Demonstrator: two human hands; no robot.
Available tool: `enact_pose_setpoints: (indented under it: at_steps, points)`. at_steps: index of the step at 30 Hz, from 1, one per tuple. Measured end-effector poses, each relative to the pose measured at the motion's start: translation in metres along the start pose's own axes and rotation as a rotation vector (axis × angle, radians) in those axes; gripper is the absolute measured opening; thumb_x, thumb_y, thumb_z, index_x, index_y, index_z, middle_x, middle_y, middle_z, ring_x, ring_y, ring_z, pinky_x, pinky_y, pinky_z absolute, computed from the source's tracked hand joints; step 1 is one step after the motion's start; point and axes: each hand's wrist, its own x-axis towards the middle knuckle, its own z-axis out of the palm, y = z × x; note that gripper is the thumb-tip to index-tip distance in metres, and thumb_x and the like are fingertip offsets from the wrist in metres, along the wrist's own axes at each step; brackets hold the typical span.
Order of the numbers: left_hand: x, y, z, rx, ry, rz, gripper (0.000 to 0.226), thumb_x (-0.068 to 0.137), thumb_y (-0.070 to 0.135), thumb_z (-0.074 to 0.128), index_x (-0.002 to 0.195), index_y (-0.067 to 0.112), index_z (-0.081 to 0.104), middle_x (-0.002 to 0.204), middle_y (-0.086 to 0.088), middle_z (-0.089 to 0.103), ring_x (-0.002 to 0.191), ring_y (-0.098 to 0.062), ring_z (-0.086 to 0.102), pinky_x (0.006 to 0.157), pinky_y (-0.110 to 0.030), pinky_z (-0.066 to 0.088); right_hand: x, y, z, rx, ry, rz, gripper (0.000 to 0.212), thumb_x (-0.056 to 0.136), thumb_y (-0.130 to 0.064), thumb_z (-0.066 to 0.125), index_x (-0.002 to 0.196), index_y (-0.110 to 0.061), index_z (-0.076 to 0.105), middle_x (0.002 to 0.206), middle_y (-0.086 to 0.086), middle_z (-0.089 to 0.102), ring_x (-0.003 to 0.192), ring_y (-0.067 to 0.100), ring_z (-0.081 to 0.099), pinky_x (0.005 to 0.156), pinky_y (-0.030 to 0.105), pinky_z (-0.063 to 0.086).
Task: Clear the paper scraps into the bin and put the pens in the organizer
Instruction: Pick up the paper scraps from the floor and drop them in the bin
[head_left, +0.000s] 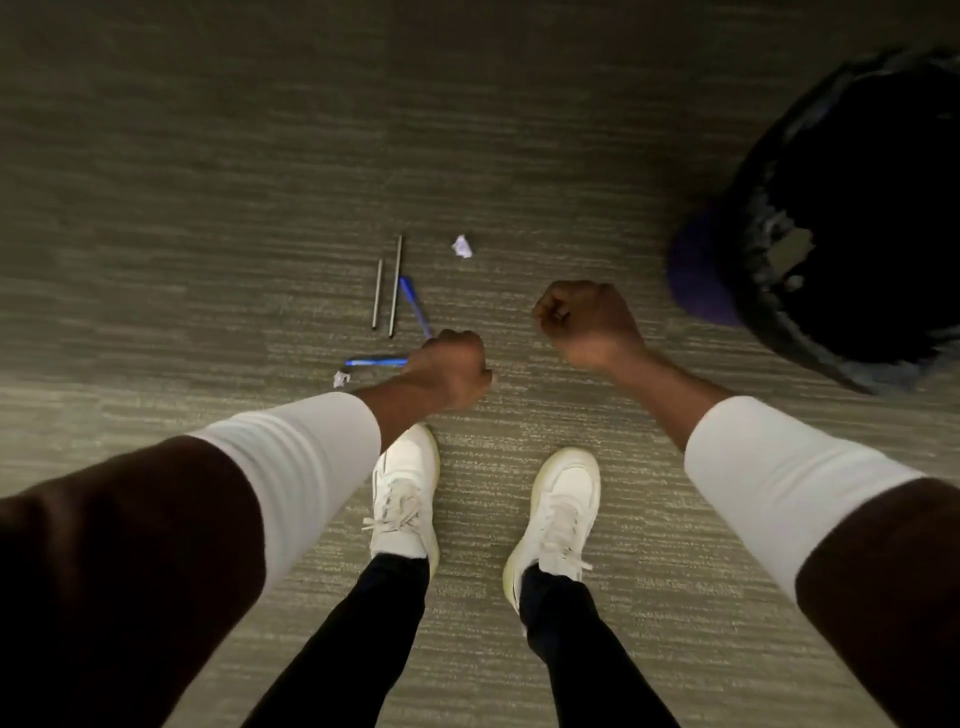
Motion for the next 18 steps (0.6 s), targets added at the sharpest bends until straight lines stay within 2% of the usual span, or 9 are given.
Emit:
enact_pose_setpoints:
  at_steps: [5,7,10,12,16,18]
  points:
    - [0.023,-0.042,0.038,-0.081,0.099,-0.019,0.037,0.097,0.044,0.058,0.113,0.011,0.067,0.122,-0.017,0.069,0.116,-0.038,0.066,0.097,-0.044,0.057,0.06,-0.003,0.052,-0.225,0.033,-0.161,0.016,0.087,-0.026,0.059,0.092,-0.018,0.072,0.098,0.007,0.077,0.094,0.033,0.073,0.078,0.036,0.057]
    - [0.035,-0.055,0.053,-0.099,0.121,-0.02,0.035,0.098,0.043,0.055,0.113,0.013,0.065,0.124,-0.016,0.068,0.116,-0.038,0.065,0.097,-0.043,0.056,0.088,-0.005,0.068,-0.351,0.003,-0.183,0.018,0.087,-0.023,0.062,0.102,-0.018,0.069,0.107,0.014,0.072,0.101,0.039,0.069,0.083,0.04,0.058]
    - [0.05,-0.067,0.068,-0.13,0.148,-0.003,0.031,0.1,0.037,0.051,0.114,0.013,0.065,0.125,-0.014,0.067,0.117,-0.038,0.062,0.098,-0.045,0.054,0.126,-0.011,0.085,-0.434,-0.04,-0.263,0.057,0.086,-0.02,0.071,0.139,-0.022,0.052,0.133,0.016,0.06,0.122,0.04,0.06,0.097,0.047,0.056]
    - [0.059,-0.073,0.075,-0.133,0.167,0.011,0.031,0.101,0.034,0.048,0.113,0.012,0.065,0.123,-0.014,0.068,0.115,-0.039,0.062,0.096,-0.045,0.054,0.148,-0.017,0.098,-0.473,-0.021,-0.316,0.07,0.085,-0.014,0.075,0.146,-0.026,0.044,0.145,0.013,0.051,0.134,0.039,0.051,0.102,0.049,0.053]
    - [0.066,-0.079,0.078,-0.21,0.207,0.001,0.03,0.098,0.032,0.05,0.11,0.014,0.071,0.117,-0.012,0.072,0.11,-0.036,0.067,0.091,-0.045,0.058,0.175,-0.035,0.12,-0.633,-0.029,-0.313,0.07,0.093,-0.008,0.069,0.156,-0.019,0.039,0.166,0.019,0.025,0.151,0.044,0.029,0.107,0.054,0.047]
    - [0.067,-0.081,0.078,-0.251,0.223,-0.023,0.028,0.097,0.031,0.052,0.108,0.016,0.073,0.114,-0.012,0.073,0.106,-0.035,0.069,0.087,-0.044,0.06,0.181,-0.041,0.127,-0.707,-0.049,-0.317,0.069,0.094,-0.006,0.069,0.156,-0.017,0.041,0.167,0.02,0.021,0.15,0.045,0.029,0.107,0.054,0.048]
